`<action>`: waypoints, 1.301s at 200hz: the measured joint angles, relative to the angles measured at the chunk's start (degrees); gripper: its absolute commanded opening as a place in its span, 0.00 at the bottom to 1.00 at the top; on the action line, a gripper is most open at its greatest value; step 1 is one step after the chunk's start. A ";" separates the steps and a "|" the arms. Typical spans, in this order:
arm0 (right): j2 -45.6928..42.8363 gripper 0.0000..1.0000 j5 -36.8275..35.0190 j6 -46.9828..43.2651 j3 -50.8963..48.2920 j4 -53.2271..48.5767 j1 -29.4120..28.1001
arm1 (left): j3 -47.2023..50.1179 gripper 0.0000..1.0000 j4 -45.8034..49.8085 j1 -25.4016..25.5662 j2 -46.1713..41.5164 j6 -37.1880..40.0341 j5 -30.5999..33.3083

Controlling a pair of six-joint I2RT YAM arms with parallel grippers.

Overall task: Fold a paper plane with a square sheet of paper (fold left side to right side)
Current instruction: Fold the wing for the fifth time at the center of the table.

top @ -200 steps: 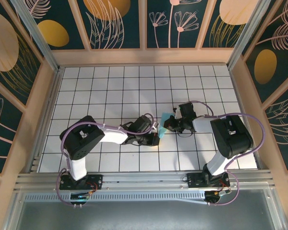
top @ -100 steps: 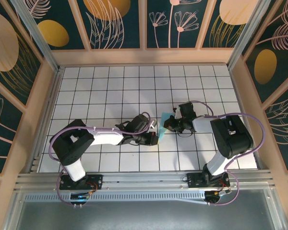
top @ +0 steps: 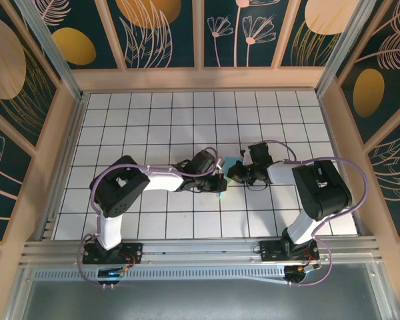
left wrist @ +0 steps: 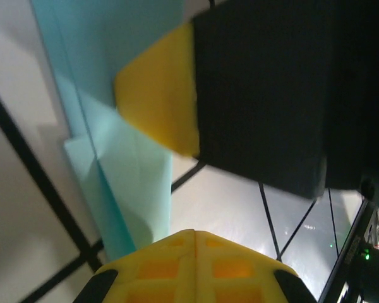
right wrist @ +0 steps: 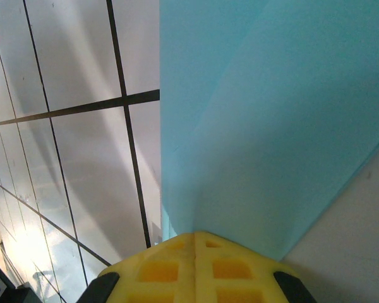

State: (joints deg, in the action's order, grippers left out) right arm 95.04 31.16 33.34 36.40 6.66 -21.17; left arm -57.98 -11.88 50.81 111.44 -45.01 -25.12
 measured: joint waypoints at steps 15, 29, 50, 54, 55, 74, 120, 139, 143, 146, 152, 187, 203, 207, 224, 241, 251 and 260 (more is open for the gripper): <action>0.00 0.00 0.00 0.00 0.00 0.00 0.00 | -1.40 0.01 -0.07 -0.02 0.90 0.46 0.02; 0.00 0.00 0.00 0.00 0.00 0.00 -0.02 | -2.47 0.02 -0.04 -0.02 1.60 0.92 0.04; 0.00 0.00 -0.02 0.00 0.00 0.00 -0.04 | -3.02 0.01 -0.04 -0.02 2.45 1.42 0.04; 0.00 0.00 -0.02 0.00 0.00 0.00 -0.04 | -3.02 0.01 -0.02 -0.02 2.60 1.51 0.04; 0.00 0.00 -0.02 0.00 0.00 0.00 -0.04 | -3.02 0.01 0.00 -0.02 2.67 1.51 0.04; 0.00 0.00 -0.02 -0.02 0.00 0.00 -0.04 | -3.02 0.02 0.15 -0.02 3.28 1.79 0.04; 0.42 0.00 0.02 -0.02 0.46 -0.02 -0.15 | -2.80 0.02 0.74 -0.02 3.37 4.57 -0.17; 0.66 0.00 0.02 -0.02 0.70 -0.02 -0.28 | -2.21 0.02 1.09 -0.04 3.28 6.29 -0.22; 0.68 0.00 0.02 -0.02 0.74 -0.04 -0.31 | -2.14 0.02 1.11 -0.07 3.19 6.62 -0.24; 0.70 0.00 0.02 -0.02 0.74 -0.04 -0.31 | -2.05 0.01 1.14 -0.07 3.08 6.99 -0.31; 0.70 0.00 0.02 -0.02 0.74 -0.02 -0.33 | -1.79 0.02 1.20 -0.09 2.91 7.56 -0.39; 0.76 0.00 0.02 -0.02 0.85 -0.13 -0.33 | -0.24 0.02 1.66 -0.09 1.64 10.47 -0.59; 0.76 0.00 0.02 -0.02 0.87 -0.13 -0.37 | 0.74 0.03 2.16 -0.09 0.63 11.30 -0.55; 0.76 0.00 0.02 -0.02 0.90 -0.17 -0.37 | 1.14 0.03 2.34 -0.09 0.26 11.43 -0.55; 0.81 0.00 0.02 -0.02 1.07 -0.52 -0.37 | 2.91 0.03 2.86 -0.07 -1.33 11.61 -0.33; 0.90 0.00 0.02 -0.04 1.22 -0.70 -0.37 | 3.87 0.03 3.43 -0.07 -2.78 11.52 -0.11; 0.98 0.00 0.02 -0.04 1.36 -0.74 -0.39 | 4.04 0.03 3.61 -0.07 -3.52 11.34 -0.04; 1.01 0.00 0.02 -0.07 1.40 -0.72 -0.44 | 4.07 0.03 3.58 -0.07 -4.31 11.06 -0.07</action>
State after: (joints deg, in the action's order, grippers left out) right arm 96.05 31.18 33.28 37.80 5.93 -21.61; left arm -53.91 -8.29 50.74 107.13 -33.95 -25.19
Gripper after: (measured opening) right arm 0.050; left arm 0.044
